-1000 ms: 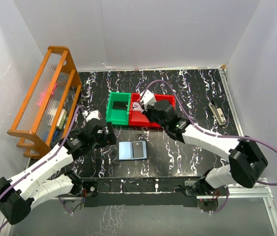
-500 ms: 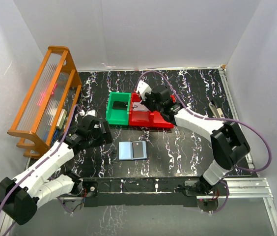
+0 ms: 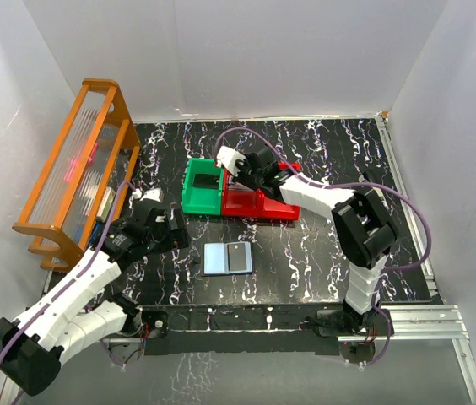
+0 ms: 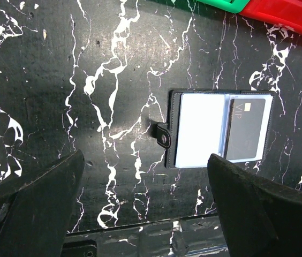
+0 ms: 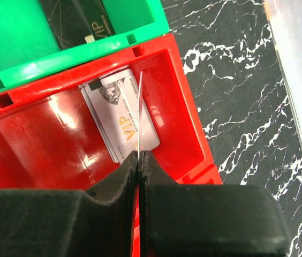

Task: Take the credit cards out of the card holder
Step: Place the credit card in the storage box.

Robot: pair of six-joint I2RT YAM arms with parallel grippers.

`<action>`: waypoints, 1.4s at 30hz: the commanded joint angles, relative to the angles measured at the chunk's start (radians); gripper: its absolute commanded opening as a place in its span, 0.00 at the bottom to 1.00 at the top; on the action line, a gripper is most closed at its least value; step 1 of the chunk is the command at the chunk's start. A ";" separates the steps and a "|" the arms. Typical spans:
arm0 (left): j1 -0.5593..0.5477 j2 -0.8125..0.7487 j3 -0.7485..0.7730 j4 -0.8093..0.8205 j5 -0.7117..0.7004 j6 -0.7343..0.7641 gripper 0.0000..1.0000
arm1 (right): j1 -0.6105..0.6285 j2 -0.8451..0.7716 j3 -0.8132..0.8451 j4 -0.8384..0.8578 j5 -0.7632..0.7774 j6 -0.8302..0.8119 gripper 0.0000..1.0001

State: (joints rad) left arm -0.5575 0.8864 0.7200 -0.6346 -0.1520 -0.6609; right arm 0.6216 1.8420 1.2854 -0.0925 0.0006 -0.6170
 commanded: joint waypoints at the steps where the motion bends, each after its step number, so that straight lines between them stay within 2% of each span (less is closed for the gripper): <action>1: 0.006 -0.018 0.037 -0.039 -0.031 0.020 0.99 | 0.000 0.056 0.081 -0.017 0.048 -0.118 0.00; 6: 0.007 -0.030 0.052 -0.043 -0.051 0.045 0.99 | 0.012 0.128 0.154 -0.036 0.070 -0.157 0.00; 10: 0.006 -0.047 0.063 -0.047 -0.055 0.073 0.99 | 0.021 0.163 0.162 0.017 0.109 -0.195 0.01; 17: 0.006 -0.089 0.042 -0.037 -0.050 0.084 0.99 | 0.022 0.214 0.183 0.011 0.140 -0.254 0.04; 27: 0.005 -0.083 0.040 -0.034 -0.046 0.086 0.99 | 0.021 0.237 0.169 -0.020 0.135 -0.303 0.17; 31: 0.005 -0.084 0.038 -0.035 -0.048 0.086 0.99 | 0.021 0.220 0.156 -0.049 0.094 -0.301 0.27; 35: 0.006 -0.083 0.038 -0.034 -0.047 0.085 0.99 | 0.021 0.208 0.142 -0.056 0.095 -0.296 0.31; 37: 0.005 -0.081 0.040 -0.035 -0.045 0.085 0.99 | 0.023 0.205 0.140 -0.060 0.089 -0.291 0.36; 42: 0.006 -0.075 0.041 -0.032 -0.038 0.088 0.99 | 0.020 0.197 0.140 -0.046 0.087 -0.265 0.39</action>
State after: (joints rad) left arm -0.5575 0.8108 0.7464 -0.6598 -0.1944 -0.5861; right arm 0.6411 2.0712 1.4246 -0.1696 0.1009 -0.9054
